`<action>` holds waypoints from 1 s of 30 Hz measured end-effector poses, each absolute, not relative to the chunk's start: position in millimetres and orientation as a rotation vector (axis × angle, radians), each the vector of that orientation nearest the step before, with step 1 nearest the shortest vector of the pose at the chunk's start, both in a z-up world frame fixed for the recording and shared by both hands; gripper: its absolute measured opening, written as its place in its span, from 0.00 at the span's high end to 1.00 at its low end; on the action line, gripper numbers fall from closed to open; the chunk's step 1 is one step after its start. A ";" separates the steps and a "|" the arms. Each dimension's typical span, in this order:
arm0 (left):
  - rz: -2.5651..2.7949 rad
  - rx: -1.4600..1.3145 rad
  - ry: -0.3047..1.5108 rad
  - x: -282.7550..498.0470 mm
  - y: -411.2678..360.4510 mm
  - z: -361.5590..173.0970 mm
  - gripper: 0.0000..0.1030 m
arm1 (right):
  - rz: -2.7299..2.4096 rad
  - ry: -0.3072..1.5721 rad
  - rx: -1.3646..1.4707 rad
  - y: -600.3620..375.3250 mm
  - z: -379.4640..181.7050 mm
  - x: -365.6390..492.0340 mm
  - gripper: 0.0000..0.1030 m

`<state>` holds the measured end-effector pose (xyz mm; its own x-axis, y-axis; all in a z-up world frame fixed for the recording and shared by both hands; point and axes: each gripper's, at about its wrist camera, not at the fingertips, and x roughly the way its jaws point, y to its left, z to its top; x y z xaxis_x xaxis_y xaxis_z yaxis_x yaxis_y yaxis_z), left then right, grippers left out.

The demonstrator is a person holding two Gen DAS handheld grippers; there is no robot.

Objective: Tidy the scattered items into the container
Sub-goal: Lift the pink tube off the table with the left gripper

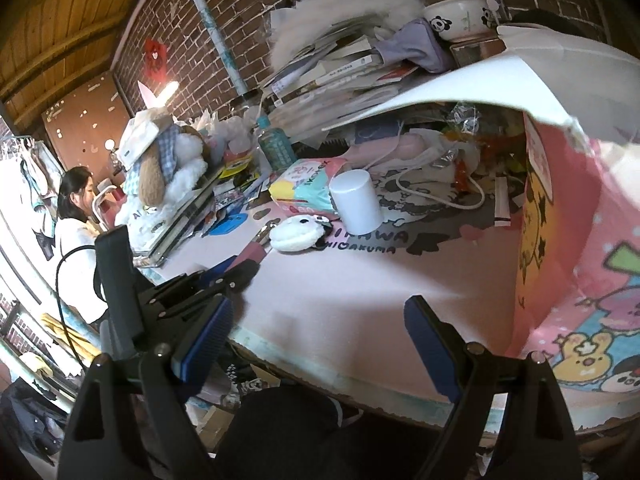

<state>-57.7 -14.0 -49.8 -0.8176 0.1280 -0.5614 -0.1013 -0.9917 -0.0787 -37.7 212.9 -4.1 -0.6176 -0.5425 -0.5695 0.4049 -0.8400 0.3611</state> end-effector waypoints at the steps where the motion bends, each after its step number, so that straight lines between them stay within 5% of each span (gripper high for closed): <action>1: 2.876 -0.896 -0.078 -57.7 -14.8 -49.6 0.88 | -2.415 -0.267 0.940 213.3 -4.2 -37.6 0.17; 15: 2.891 -0.823 0.004 -54.9 -11.0 -19.7 0.88 | -2.410 -0.288 0.939 218.6 -7.7 -38.2 0.17; 30: 2.852 -0.922 0.025 -66.1 -8.3 -46.6 0.87 | -2.403 -0.317 0.935 225.8 -7.7 -35.0 0.16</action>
